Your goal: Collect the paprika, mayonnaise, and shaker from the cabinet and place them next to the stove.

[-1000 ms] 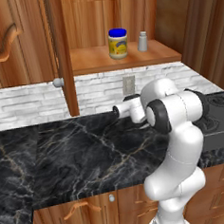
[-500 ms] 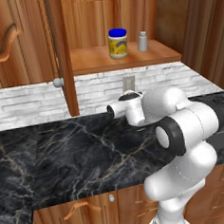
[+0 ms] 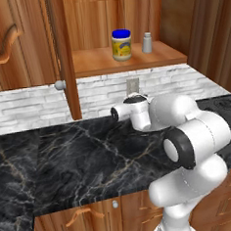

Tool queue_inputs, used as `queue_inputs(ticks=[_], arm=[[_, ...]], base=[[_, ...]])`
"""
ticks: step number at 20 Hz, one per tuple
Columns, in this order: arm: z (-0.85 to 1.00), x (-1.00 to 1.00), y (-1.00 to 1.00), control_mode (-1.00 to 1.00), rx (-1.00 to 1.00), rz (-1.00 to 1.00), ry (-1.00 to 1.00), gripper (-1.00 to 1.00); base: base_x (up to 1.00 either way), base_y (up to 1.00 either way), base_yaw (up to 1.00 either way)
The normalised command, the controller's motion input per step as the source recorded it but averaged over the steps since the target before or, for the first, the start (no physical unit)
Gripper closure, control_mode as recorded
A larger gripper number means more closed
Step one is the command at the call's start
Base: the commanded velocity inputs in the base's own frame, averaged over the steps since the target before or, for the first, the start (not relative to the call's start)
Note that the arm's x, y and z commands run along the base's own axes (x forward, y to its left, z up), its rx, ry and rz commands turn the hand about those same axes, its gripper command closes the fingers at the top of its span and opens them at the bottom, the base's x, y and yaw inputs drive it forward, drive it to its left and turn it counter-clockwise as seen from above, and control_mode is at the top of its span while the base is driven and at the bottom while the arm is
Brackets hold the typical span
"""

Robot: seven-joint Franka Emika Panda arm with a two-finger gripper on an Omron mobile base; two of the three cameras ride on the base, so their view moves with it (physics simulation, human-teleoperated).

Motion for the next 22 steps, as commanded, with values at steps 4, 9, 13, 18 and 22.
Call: queue_inputs(ticks=[4, 9, 13, 18, 22], arm=[[0.51, -0.38, -0.08, -1.0, 0.04, 0.0, 0.0, -1.0], [0.51, -0.42, -0.07, -1.0, 0.04, 0.01, 0.0, -1.0], [0.64, -0.34, -0.03, -1.0, 0.04, 0.07, 0.0, -1.0], [0.65, -0.26, 0.0, -1.0, 0.03, 0.11, 0.01, -1.0], [0.54, -0.3, 0.0, -1.0, 0.03, 0.18, 0.03, -1.0]], base=[[0.0, 0.0, 0.0], [0.0, 0.0, 0.0], [0.0, 0.0, 0.0], [0.0, 0.0, 0.0], [0.0, 0.0, 0.0]])
